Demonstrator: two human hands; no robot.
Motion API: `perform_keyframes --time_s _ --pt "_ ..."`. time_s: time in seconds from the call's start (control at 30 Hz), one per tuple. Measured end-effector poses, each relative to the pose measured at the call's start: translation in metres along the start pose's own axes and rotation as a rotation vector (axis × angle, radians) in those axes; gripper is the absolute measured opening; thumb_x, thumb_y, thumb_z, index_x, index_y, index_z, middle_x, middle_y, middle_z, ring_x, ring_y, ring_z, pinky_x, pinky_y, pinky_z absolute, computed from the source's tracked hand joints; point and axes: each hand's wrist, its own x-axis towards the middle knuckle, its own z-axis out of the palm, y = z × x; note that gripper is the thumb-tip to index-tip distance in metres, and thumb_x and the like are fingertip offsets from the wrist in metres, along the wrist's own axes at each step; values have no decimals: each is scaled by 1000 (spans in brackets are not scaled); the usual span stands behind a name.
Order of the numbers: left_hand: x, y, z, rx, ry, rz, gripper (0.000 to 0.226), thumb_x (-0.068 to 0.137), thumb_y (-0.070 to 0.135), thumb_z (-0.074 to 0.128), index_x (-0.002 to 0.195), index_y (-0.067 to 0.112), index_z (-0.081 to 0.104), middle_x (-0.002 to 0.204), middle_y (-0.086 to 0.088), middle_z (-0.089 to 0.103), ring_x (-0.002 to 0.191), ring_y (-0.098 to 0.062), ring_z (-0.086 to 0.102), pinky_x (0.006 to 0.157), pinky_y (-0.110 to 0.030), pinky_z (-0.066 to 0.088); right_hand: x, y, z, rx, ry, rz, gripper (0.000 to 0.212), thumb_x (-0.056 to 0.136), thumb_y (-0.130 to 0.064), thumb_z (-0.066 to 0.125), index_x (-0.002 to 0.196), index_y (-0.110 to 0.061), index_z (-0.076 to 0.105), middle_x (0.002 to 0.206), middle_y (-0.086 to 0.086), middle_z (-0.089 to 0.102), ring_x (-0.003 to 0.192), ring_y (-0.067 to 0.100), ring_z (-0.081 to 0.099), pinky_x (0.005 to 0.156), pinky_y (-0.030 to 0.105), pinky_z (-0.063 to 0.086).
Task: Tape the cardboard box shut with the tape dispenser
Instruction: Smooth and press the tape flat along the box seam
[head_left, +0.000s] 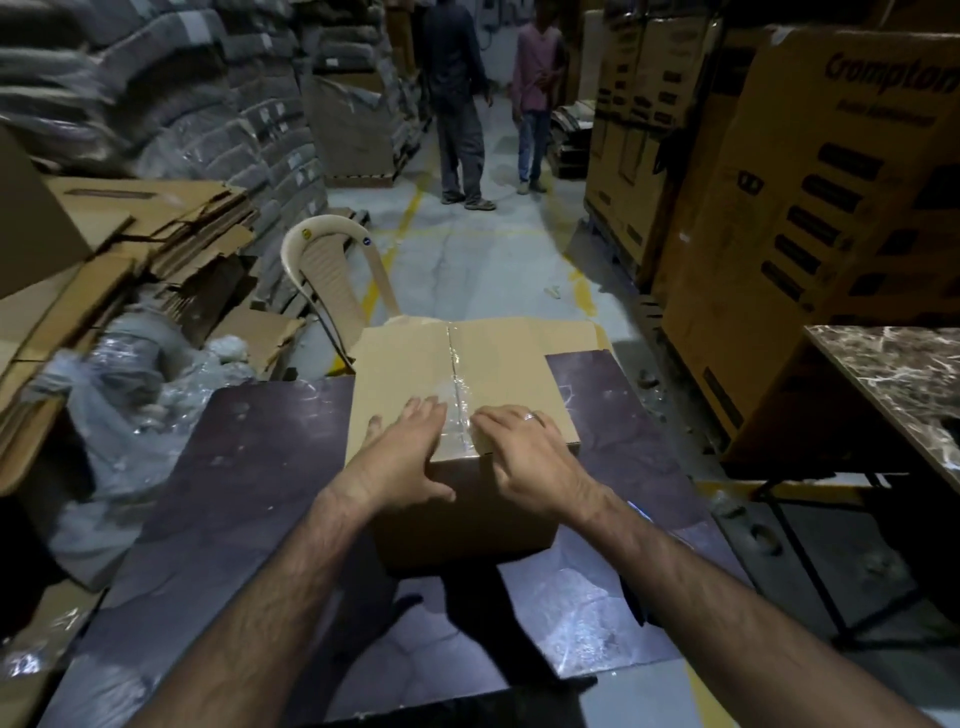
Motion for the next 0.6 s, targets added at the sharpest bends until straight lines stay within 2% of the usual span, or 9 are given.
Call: perform_keyframes --time_s 0.1,0.2,0.33,0.5,0.6 --pt "10 -8 2 87 -31 53 112 75 57 70 154 15 1 163 -3 -1 149 -20 -2 118 -55 6 16 -1 6 -57 -38 -11 47 96 -24 37 141 -14 38 150 3 37 134 21 33 109 41 26" --pt "15 -14 6 195 29 94 106 81 63 59 154 13 1 163 -3 1 149 -19 1 119 -51 9 20 -1 9 -101 -67 -40 45 97 -28 34 140 -16 41 151 1 37 132 22 35 105 41 30" --pt "17 -15 16 237 78 90 104 83 67 51 153 10 0 163 -6 -1 149 -20 1 120 -48 8 19 -1 11 -146 -109 -39 58 89 -34 19 139 -17 41 150 0 38 132 22 36 103 39 32" --pt "18 -18 17 228 101 75 105 82 67 52 153 10 1 163 -7 0 149 -21 1 120 -48 8 53 2 13 -143 -173 -34 50 98 -34 29 145 -18 32 156 -1 28 137 23 30 109 43 28" --pt "20 -20 20 230 114 53 107 79 68 52 153 9 2 162 -8 1 149 -22 2 119 -51 10 41 -2 14 -134 -167 -14 51 96 -33 27 145 -19 34 155 -1 30 136 24 32 108 39 28"
